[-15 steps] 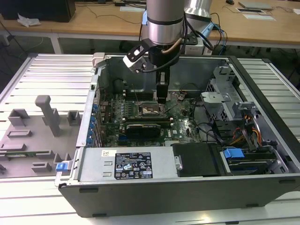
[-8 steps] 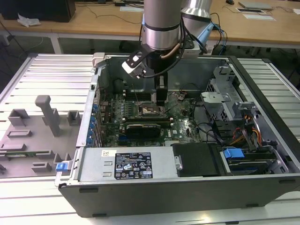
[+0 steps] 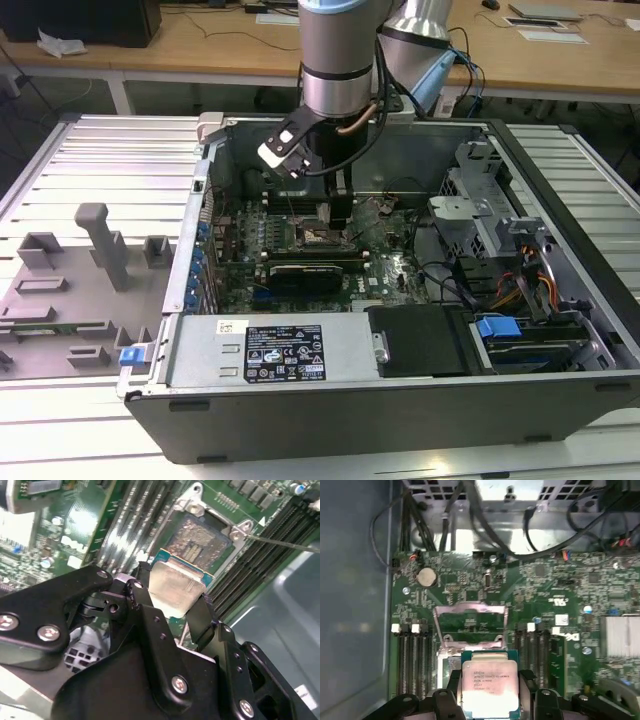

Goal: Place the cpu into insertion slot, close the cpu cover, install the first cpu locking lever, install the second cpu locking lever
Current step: 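Place the cpu into insertion slot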

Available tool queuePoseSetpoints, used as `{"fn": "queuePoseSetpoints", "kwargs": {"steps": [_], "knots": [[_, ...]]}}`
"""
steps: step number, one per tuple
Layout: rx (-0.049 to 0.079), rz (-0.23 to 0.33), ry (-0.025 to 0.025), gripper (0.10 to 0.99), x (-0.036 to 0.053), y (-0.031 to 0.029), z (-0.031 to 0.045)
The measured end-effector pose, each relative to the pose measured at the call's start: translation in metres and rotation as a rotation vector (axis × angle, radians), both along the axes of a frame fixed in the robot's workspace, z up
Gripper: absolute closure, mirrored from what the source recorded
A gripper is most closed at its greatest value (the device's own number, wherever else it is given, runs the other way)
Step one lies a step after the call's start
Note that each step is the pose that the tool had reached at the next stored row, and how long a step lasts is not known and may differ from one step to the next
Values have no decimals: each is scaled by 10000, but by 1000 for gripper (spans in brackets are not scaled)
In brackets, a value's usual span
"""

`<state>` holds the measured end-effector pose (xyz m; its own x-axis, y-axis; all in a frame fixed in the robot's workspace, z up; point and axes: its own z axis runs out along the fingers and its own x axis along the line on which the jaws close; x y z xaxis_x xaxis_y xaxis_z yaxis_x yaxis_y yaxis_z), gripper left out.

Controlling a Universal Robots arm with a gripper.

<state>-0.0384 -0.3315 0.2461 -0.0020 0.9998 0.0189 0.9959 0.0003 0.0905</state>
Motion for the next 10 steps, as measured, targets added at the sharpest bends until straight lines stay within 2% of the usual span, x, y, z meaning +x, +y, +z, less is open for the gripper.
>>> {"fn": "queuePoseSetpoints", "kwargs": {"steps": [2, 4, 10], "knots": [[-7, 10, -3, 545, -43, 43, -21], [-38, 15, -4, 545, -108, 52, -57], [-58, 356, -4, 545, -125, 51, -141]]}}
